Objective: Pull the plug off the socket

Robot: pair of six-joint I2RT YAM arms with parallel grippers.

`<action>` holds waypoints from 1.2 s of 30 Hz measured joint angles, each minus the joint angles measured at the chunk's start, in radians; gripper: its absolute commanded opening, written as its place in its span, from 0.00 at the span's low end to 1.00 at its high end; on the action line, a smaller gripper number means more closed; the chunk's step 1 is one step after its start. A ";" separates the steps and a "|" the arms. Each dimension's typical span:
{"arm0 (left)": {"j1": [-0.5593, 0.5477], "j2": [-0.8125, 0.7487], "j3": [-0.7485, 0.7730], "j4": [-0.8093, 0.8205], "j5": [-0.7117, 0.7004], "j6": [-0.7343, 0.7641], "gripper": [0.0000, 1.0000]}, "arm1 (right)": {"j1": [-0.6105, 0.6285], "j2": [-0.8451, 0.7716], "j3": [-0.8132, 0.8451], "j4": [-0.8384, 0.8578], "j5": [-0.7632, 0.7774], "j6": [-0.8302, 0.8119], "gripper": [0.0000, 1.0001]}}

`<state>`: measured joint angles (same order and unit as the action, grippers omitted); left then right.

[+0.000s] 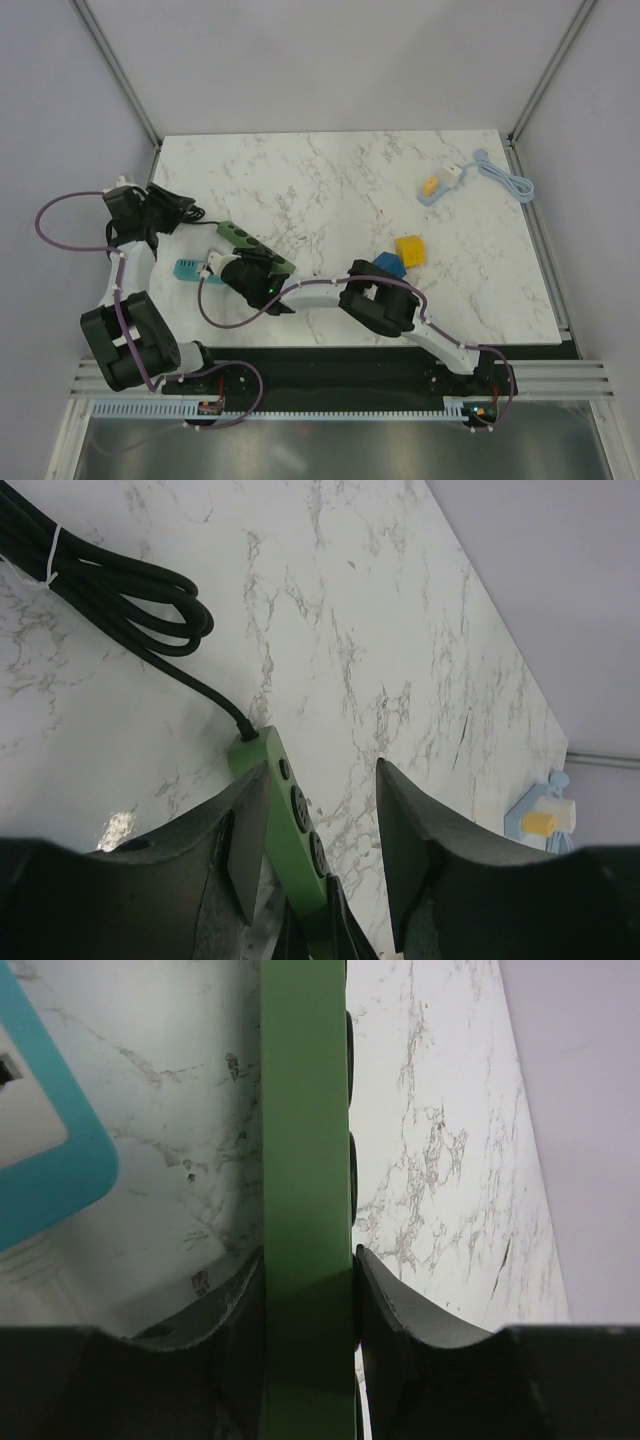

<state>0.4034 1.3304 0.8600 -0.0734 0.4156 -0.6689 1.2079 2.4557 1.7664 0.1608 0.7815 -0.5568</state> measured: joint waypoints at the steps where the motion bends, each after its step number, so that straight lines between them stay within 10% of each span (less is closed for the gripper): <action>1: 0.000 0.000 0.000 0.000 0.000 0.000 0.53 | 0.004 0.000 -0.001 0.000 0.005 -0.001 0.30; 10: 0.000 0.004 -0.007 0.000 0.005 0.000 0.52 | -0.043 -0.122 -0.134 -0.018 -0.142 0.201 0.66; 28: -0.330 0.116 0.082 -0.048 -0.015 0.009 0.37 | -0.219 -0.527 -0.555 0.225 -0.492 0.555 0.81; 31: -0.396 0.121 0.120 -0.056 -0.037 0.000 0.39 | -0.288 -0.560 -0.567 0.220 -0.455 0.629 0.98; 36: -0.528 0.121 0.149 -0.043 -0.076 -0.005 0.47 | -0.432 -0.602 -0.499 0.026 -0.283 0.750 0.98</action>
<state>-0.1249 1.4517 1.0092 -0.1169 0.3393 -0.6735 0.7761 1.8534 1.2675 0.1871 0.4980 0.1928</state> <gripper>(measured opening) 0.424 0.981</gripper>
